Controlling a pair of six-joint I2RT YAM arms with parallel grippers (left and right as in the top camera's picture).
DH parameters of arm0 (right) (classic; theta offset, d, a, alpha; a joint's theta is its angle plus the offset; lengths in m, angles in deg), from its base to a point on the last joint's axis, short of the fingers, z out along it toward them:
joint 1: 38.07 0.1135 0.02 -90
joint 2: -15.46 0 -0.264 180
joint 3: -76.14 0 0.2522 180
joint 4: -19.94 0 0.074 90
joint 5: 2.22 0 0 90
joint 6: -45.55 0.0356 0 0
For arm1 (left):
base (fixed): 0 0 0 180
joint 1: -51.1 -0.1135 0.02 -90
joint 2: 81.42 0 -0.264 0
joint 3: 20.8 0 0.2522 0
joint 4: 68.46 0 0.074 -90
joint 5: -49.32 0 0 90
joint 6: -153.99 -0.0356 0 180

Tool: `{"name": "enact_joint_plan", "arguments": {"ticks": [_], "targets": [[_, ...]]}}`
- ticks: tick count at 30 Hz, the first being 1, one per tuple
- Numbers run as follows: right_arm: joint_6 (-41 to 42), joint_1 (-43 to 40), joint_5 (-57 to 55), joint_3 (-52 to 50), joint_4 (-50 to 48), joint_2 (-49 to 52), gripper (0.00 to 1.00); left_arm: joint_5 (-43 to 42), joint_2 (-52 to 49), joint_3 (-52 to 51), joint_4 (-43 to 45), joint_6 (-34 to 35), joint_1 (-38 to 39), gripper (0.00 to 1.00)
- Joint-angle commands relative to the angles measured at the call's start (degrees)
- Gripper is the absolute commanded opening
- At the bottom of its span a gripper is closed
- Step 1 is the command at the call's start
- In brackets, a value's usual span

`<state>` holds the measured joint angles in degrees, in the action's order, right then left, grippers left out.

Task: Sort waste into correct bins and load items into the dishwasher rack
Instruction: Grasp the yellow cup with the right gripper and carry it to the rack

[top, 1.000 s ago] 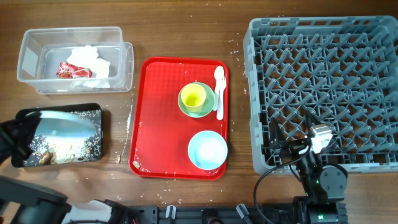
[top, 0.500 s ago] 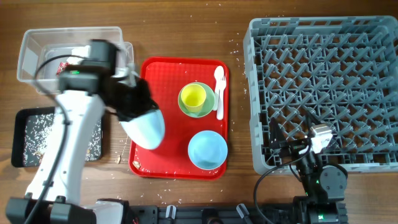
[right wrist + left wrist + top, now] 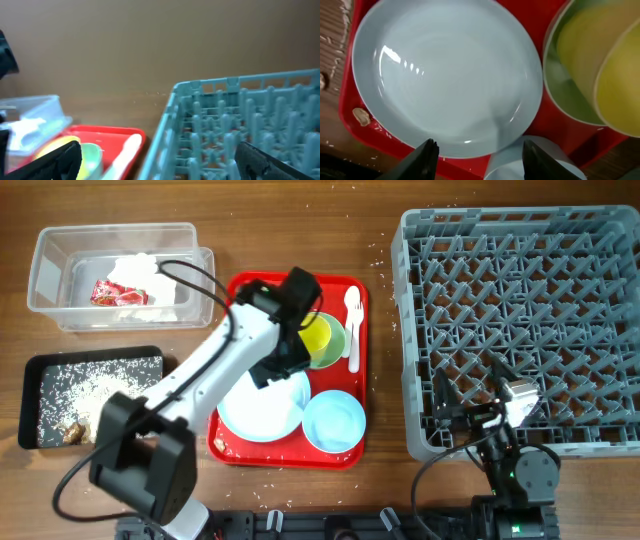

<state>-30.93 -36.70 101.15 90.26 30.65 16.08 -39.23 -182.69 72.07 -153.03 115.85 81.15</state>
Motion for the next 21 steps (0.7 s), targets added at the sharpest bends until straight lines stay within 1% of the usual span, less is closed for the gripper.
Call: {"name": "enact_joint_plan", "arguments": {"ticks": [1, 2, 3, 4, 5, 6, 7, 9, 10, 12, 13, 14, 15, 16, 17, 18, 19, 21], "targets": [[32.61, 0.07, 3.61, -0.07, -2.84, -0.35, 1.00, 4.09, 9.42, 5.49, -1.86, 0.90, -6.16, 0.56], [34.64, 0.07, 3.61, -0.07, -5.44, -0.37, 1.00, 4.20, 12.81, 5.73, -1.42, 0.92, -9.49, 0.60], [35.10, 0.07, 3.61, -0.07, -9.86, -0.35, 1.00, 4.20, 14.86, 5.73, -1.29, 0.92, -11.80, 0.69], [35.08, 0.07, 3.13, -0.07, -19.02, -0.35, 1.00, 4.20, 18.01, 5.70, -1.16, 0.92, -16.15, 0.80], [35.06, 0.07, 2.47, -0.04, -23.65, -0.17, 1.00, 4.20, 19.61, 5.70, -1.16, 0.92, -19.08, 0.94], [35.04, 0.07, 0.52, 0.83, -28.85, 0.83, 1.00, 4.20, 21.09, 5.70, -1.18, 0.92, -22.40, 1.00], [34.71, 0.07, -0.28, 2.67, -29.03, 2.36, 1.00, 4.17, 22.23, 5.70, -1.25, 0.92, -26.75, 1.00], [32.02, 0.07, -0.11, 7.87, -29.05, 8.20, 1.00, 4.15, 22.60, 5.70, -1.90, 0.92, -32.04, 1.00], [30.03, 0.07, 1.03, 11.72, -29.05, 12.66, 1.00, 4.20, 22.58, 5.70, -2.43, 0.92, -34.51, 1.00], [22.71, 0.07, 11.04, 23.96, -28.79, 26.27, 1.00, 4.20, 22.58, 5.70, -3.41, 0.92, -39.01, 1.00], [21.29, 0.07, 15.78, 28.81, -28.28, 31.45, 1.00, 4.22, 22.58, 5.70, -4.07, 0.92, -40.57, 1.00], [20.72, 0.09, 24.46, 38.01, -24.44, 40.54, 1.00, 4.22, 22.58, 5.70, -5.07, 0.92, -42.05, 1.00], [20.13, 0.24, 29.51, 44.74, -19.37, 46.60, 1.00, 4.22, 22.58, 5.70, -5.95, 0.92, -42.88, 1.00], [17.38, 0.85, 32.96, 50.58, -13.55, 51.56, 1.00, 4.22, 22.58, 5.68, -6.23, 0.92, -43.19, 1.00], [11.96, 2.69, 34.49, 58.77, -2.86, 58.05, 1.00, 5.35, 22.58, 5.66, -6.23, 0.90, -43.19, 1.00], [5.49, 5.20, 33.18, 65.57, 7.17, 63.45, 1.00, 8.33, 22.58, 5.66, -6.62, 0.90, -43.19, 1.00], [0.26, 8.15, 28.94, 71.30, 15.80, 67.93, 1.00, 12.00, 22.58, 5.66, -7.52, 0.90, -43.19, 1.00], [-7.45, 15.34, 16.39, 81.13, 30.51, 75.97, 1.00, 15.78, 22.58, 5.66, -8.68, 0.92, -43.19, 1.00]]}}
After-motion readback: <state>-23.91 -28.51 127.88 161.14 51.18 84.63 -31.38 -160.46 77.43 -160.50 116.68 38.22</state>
